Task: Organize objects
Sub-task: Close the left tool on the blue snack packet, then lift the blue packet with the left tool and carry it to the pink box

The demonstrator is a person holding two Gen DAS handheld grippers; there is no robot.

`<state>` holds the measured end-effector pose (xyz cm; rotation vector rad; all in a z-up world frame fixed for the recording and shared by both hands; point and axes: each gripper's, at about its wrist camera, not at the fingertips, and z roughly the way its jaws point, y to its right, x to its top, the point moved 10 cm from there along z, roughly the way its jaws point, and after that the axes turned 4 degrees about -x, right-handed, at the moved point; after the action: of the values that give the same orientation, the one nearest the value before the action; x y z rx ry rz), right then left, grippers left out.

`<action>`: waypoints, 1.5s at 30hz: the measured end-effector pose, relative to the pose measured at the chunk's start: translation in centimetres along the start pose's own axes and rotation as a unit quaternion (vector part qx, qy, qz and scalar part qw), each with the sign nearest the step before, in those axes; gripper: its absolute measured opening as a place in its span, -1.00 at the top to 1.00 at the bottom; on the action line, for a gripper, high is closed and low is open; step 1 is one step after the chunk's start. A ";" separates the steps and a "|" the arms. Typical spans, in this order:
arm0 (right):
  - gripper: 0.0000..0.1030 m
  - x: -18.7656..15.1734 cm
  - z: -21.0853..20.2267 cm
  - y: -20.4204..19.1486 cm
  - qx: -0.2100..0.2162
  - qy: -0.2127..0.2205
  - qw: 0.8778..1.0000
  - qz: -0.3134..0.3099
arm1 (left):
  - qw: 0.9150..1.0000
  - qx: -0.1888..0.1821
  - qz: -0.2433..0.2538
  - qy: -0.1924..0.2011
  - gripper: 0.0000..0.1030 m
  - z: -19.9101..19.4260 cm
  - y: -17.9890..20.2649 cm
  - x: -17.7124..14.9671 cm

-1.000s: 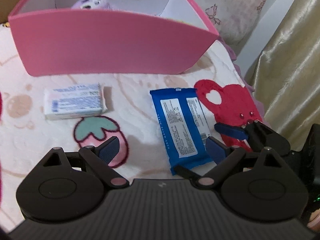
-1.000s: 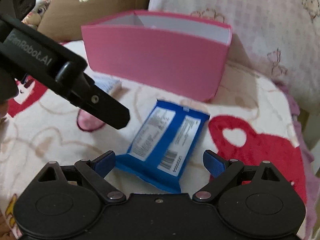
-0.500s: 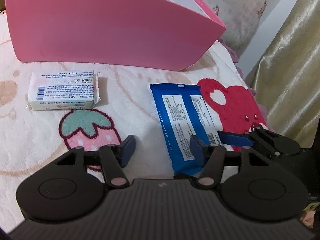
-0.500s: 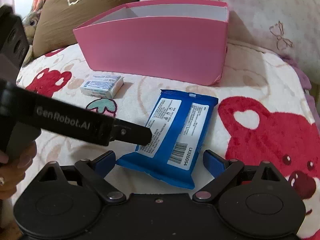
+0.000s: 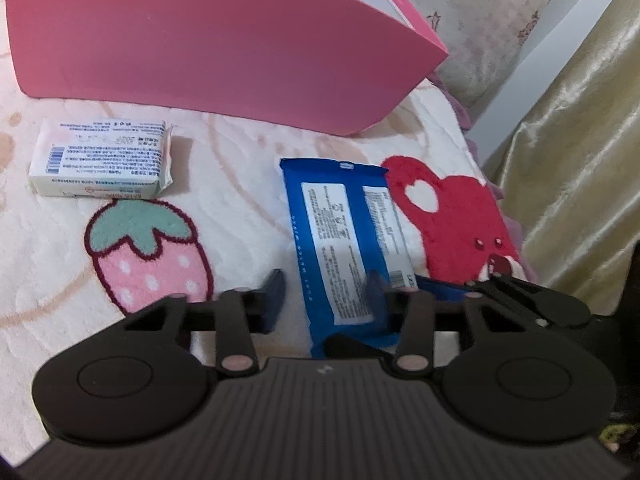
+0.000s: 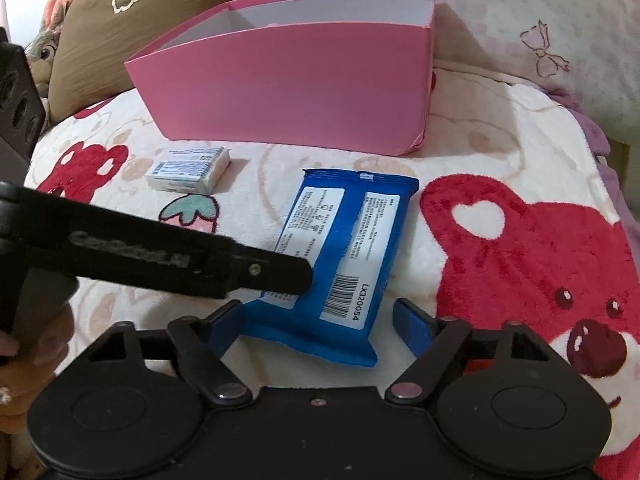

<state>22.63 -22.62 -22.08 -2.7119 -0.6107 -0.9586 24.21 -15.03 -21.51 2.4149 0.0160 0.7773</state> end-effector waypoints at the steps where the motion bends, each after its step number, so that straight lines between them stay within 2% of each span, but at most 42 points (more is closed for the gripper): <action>1: -0.45 0.0 0.0 -0.1 -0.001 0.001 1.000 -0.003 | 1.000 -0.003 -0.006 0.002 0.37 0.1 -0.1 0.1; 8: -0.46 0.0 0.4 0.1 0.000 -0.004 1.000 0.013 | 1.000 -0.005 -0.027 -0.002 0.42 0.8 0.0 0.2; 12: -0.57 -0.1 0.7 0.1 0.010 -0.005 1.000 0.025 | 0.999 -0.008 -0.032 -0.002 0.42 0.8 0.0 0.3; 19: -0.50 0.0 0.2 -0.8 0.016 0.006 1.000 0.010 | 1.000 -0.018 -0.025 0.001 0.42 0.4 0.7 0.1; 24: -0.52 0.0 -0.1 -1.1 0.023 0.005 1.000 0.005 | 1.000 -0.016 -0.005 0.001 0.42 -0.6 1.2 -0.4; 30: -0.50 -0.1 -1.1 -2.3 0.022 0.009 1.000 -0.014 | 1.000 -0.020 -0.010 -0.002 0.42 -2.0 1.1 -0.6; 39: -0.48 -0.4 -2.6 -3.7 0.032 -0.004 0.999 0.010 | 1.000 -0.014 0.003 -0.015 0.42 -4.1 1.4 -1.4; 45: -0.48 -0.4 -4.6 -4.6 0.030 -0.021 0.999 0.019 | 0.999 -0.030 0.014 -0.027 0.42 -5.9 2.2 -1.8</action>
<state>17.78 -20.13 -18.56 -2.6872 -0.5832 -0.8634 19.19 -13.96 -17.43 2.3822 -0.0613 0.7138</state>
